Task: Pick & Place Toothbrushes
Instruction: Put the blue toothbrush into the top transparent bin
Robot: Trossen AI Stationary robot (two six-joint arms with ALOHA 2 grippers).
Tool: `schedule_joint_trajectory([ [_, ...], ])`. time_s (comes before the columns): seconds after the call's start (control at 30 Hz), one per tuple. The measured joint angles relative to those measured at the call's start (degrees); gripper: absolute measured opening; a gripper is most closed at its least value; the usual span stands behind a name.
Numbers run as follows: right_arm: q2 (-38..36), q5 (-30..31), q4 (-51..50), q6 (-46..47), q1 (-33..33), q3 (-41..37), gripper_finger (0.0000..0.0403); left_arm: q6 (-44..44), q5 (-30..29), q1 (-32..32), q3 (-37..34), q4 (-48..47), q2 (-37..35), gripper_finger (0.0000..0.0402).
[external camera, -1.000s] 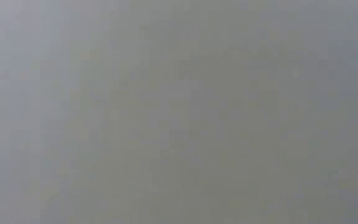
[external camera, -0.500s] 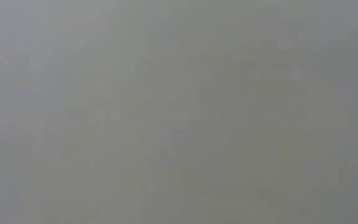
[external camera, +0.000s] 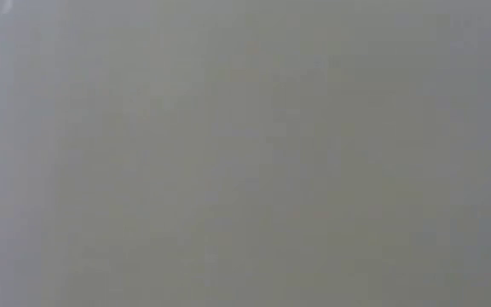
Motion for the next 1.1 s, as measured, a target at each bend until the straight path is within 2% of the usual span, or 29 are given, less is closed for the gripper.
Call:
schedule_joint_trajectory([
  [0.17,4.4,0.0,-1.0,1.5,-0.5,3.0,0.0001,0.2,0.9,0.1,-1.8,-0.3,-3.0,0.0097],
  [0.5,12.0,-0.7,-7.4,0.6,-0.1,10.4,0.0001,0.3,1.0,0.1,-2.0,-0.3,-3.0,0.0095],
  [0.87,12.5,0.3,2.6,-0.3,3.7,14.9,0.0000,0.2,0.7,0.1,-2.0,-0.5,-3.0,0.0095],
  [1.1,11.9,0.3,1.4,-7.7,6.4,16.4,0.0000,0.1,0.7,0.1,-2.0,-0.7,-3.0,0.0095],
])
